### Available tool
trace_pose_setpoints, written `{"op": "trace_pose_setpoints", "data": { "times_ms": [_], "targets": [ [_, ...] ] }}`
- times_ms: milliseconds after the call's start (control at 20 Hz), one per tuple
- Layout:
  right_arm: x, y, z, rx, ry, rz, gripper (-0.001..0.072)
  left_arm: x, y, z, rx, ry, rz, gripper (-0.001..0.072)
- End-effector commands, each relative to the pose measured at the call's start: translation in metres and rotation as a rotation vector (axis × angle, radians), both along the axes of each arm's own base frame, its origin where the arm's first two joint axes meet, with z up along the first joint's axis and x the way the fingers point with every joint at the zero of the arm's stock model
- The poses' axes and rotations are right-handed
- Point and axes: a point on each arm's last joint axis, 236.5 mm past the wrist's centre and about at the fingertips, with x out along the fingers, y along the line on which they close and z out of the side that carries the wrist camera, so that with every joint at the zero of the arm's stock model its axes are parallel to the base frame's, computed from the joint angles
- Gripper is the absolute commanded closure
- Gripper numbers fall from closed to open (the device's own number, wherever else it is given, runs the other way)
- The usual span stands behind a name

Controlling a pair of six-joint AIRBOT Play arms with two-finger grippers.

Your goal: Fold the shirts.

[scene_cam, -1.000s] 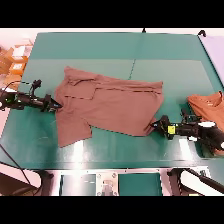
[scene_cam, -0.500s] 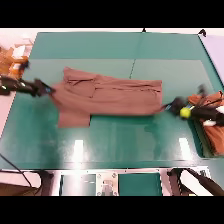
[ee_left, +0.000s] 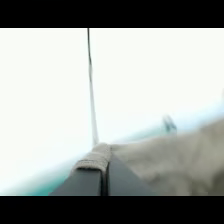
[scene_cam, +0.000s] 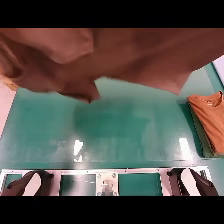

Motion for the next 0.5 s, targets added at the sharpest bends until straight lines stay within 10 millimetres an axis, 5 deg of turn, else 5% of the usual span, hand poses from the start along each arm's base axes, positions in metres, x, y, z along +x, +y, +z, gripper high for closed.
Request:
{"op": "trace_pose_setpoints", "data": {
  "times_ms": [0,250,350,450],
  "targets": [
    [-0.062,0.032,0.069,-0.127,-0.203,-0.066,0.0698,-0.104,-0.023,0.054,0.019,-0.227,0.103,0.0680],
    [-0.031,0.024,0.015,-0.078,-0.024,-0.001,0.0698,-0.046,-0.006,-0.029,0.023,0.147,0.103,0.0680],
    [0.000,0.015,-0.032,0.024,0.087,0.071,0.0698,-0.009,0.008,-0.068,-0.028,0.284,0.086,0.0680],
    [0.039,0.011,-0.099,0.092,0.228,0.150,0.0698,0.031,0.016,-0.118,-0.083,0.427,0.024,0.0680]
  ]
}}
